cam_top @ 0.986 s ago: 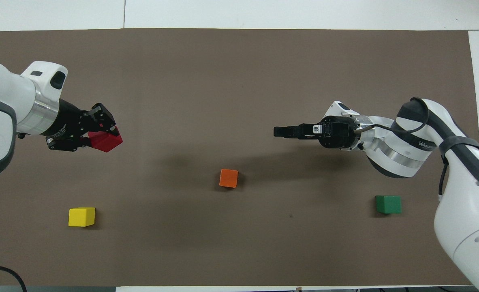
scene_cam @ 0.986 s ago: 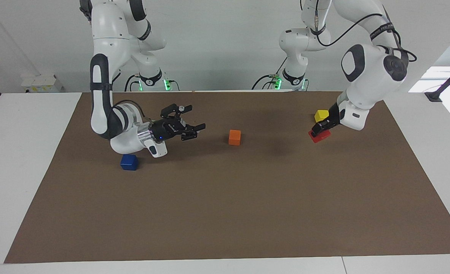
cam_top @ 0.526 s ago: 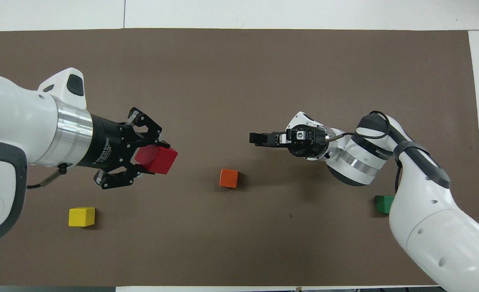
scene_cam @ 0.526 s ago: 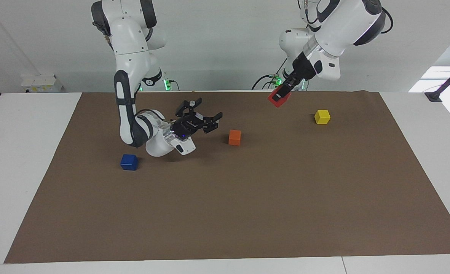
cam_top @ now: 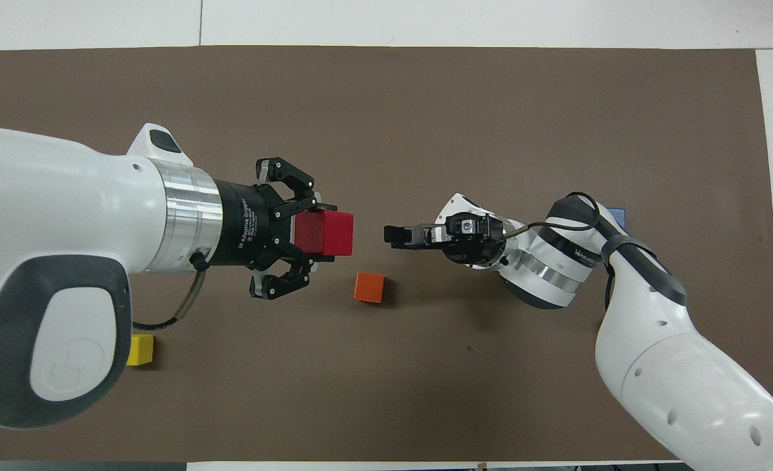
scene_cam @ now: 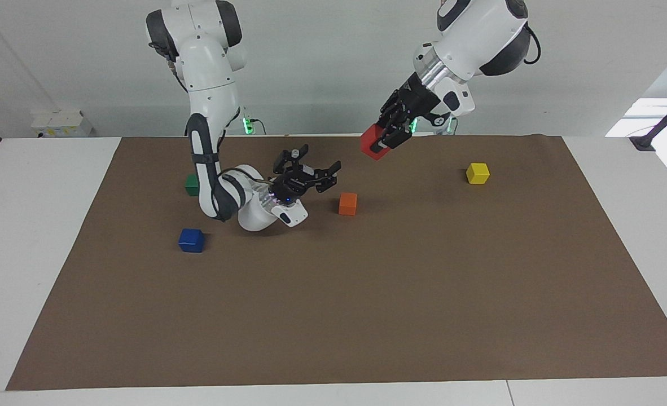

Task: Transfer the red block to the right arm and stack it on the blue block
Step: 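Lift the red cube with the left gripper toward the right gripper, then close the right gripper on the red cube held by the left gripper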

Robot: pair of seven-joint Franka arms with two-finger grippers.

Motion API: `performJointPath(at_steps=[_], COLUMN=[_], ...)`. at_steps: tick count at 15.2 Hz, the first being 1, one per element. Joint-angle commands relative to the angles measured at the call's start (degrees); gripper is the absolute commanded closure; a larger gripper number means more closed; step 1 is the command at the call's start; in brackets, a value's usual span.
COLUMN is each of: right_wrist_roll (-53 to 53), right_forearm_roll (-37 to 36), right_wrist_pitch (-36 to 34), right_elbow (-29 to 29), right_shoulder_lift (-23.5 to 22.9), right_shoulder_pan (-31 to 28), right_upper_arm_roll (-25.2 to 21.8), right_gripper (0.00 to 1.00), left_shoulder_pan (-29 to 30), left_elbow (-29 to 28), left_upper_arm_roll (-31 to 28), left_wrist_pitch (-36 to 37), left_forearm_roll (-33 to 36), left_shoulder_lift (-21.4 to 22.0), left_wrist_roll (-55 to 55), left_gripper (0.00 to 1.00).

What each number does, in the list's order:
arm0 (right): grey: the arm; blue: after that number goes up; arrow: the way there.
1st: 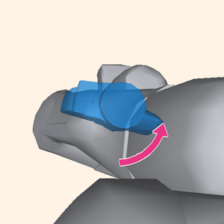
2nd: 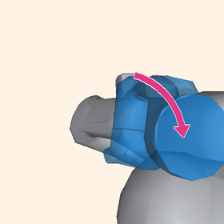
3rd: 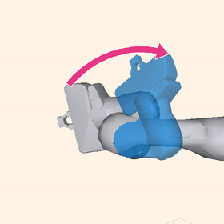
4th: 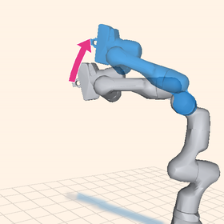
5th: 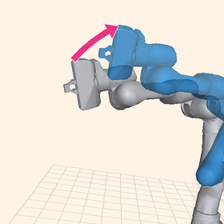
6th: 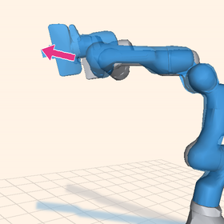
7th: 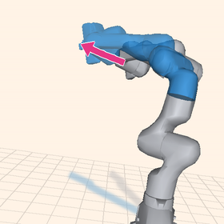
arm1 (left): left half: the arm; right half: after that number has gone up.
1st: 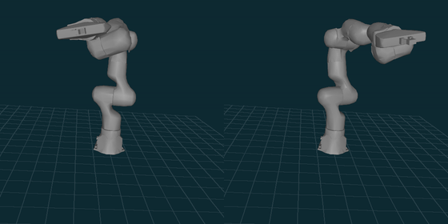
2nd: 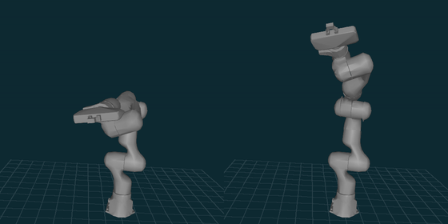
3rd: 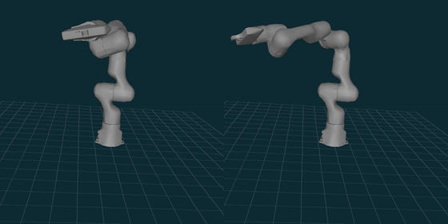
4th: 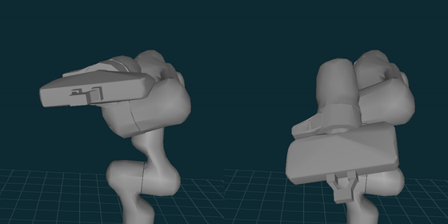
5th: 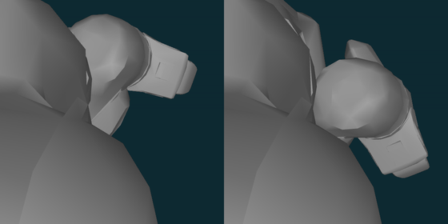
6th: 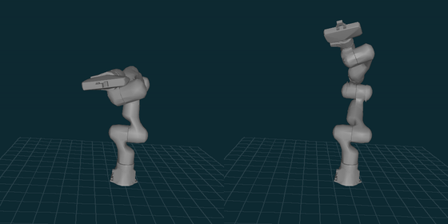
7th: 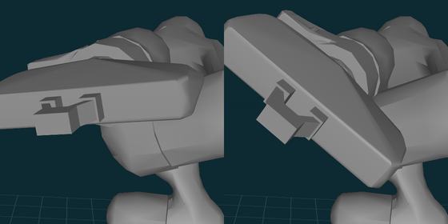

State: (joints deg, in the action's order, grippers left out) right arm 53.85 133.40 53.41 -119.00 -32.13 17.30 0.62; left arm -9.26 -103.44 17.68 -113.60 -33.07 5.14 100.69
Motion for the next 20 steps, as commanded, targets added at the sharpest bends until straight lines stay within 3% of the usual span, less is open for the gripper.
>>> performJointPath(at_steps=[1, 12, 13, 15, 16, 17, 20], right_wrist_roll=[-1.2, 0.2, 0.2, 0.2, 0.1, 0.2, 0.1], right_forearm_roll=[1.7, 3.4, 3.4, 3.2, 3.2, 3.1, 2.7], right_wrist_pitch=[-0.9, 2.5, 2.5, 2.6, 2.6, 2.8, 4.0], right_elbow=[0.1, 2.4, 2.3, 2.3, 2.3, 2.3, 2.3], right_shoulder_lift=[-0.6, -0.8, -0.8, -0.8, -0.8, -0.7, -0.3], right_shoulder_pan=[0.8, 3.9, 4.0, 3.9, 4.0, 4.1, 4.2], right_upper_arm_roll=[0.3, 0.3, 0.4, 0.3, 0.3, 0.3, 0.3], right_gripper=[0.0, 0.0, 0.06, 0.33, 0.79, 1.0, 1.0], left_shoulder_pan=[-3.2, -8.6, -8.6, -8.5, -8.4, -8.5, -8.4], left_elbow=[-2.4, -4.7, -4.8, -4.8, -4.8, -4.8, -4.8], left_upper_arm_roll=[-0.6, -0.5, -0.5, -0.5, -0.5, -0.5, -0.5], left_wrist_pitch=[-6.6, -9.9, -9.9, -9.2, -9.0, -9.0, -9.0], left_forearm_roll=[-1.8, 1.1, 1.3, 1.6, 1.7, 1.7, 2.3], left_shoulder_lift=[0.6, 0.3, 0.1, -0.1, -0.1, -0.1, 0.0], left_wrist_roll=[6.9, 5.8, 5.8, 5.7, 5.7, 5.7, 5.7], left_gripper=[1.0, 1.0, 1.0, 1.0, 1.0, 1.0, 1.0])
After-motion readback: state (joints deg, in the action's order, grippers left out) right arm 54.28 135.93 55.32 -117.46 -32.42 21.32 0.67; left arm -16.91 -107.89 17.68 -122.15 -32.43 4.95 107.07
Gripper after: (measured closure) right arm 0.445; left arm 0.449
